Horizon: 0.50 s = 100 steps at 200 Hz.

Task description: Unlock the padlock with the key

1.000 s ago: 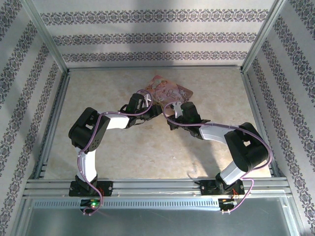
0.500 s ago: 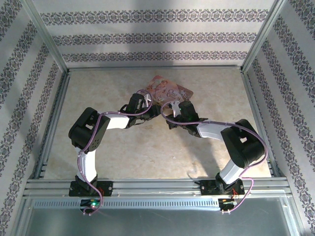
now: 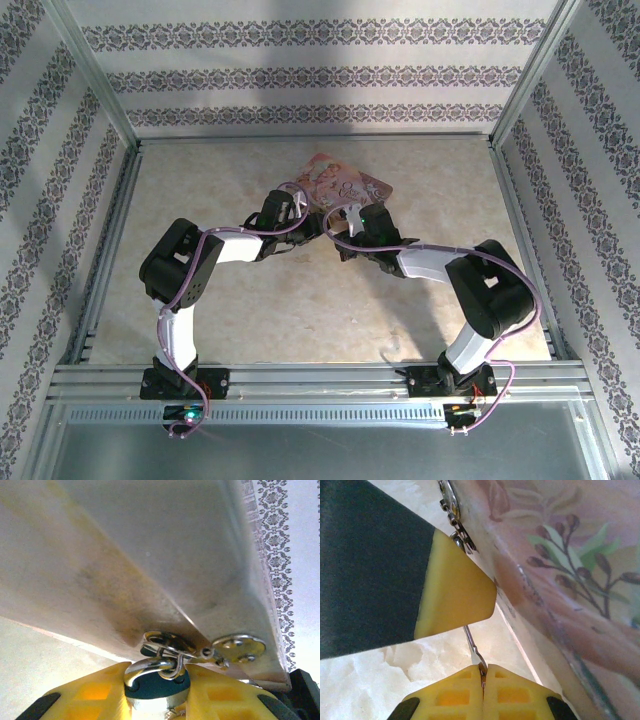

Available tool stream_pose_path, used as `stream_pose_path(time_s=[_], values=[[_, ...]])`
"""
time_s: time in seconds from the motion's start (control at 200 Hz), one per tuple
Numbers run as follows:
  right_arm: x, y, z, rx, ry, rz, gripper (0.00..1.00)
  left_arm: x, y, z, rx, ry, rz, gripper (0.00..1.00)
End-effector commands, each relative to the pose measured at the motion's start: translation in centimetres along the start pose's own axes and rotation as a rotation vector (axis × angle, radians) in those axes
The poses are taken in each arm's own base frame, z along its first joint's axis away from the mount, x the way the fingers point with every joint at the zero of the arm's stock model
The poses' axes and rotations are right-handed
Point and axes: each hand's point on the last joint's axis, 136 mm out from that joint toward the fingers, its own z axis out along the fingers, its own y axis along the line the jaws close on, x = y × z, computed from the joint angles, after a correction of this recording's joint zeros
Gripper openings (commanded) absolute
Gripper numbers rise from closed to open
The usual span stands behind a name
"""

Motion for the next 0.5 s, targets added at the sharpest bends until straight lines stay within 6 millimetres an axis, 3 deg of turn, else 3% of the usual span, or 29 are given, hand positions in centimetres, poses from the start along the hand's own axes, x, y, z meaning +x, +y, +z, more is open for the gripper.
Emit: stream_pose_path(time_s=[0.0,0.495], values=[[-0.5,0.0,0.4,0.024,-0.007,-0.032,0.0,0.0,-3.9,-0.5,0.092,0.002,0.043,0.29],[0.7,-0.8,0.4,0.065,0.026,-0.041,0.0,0.0,-3.7,-0.5,0.083,0.001,0.043,0.29]])
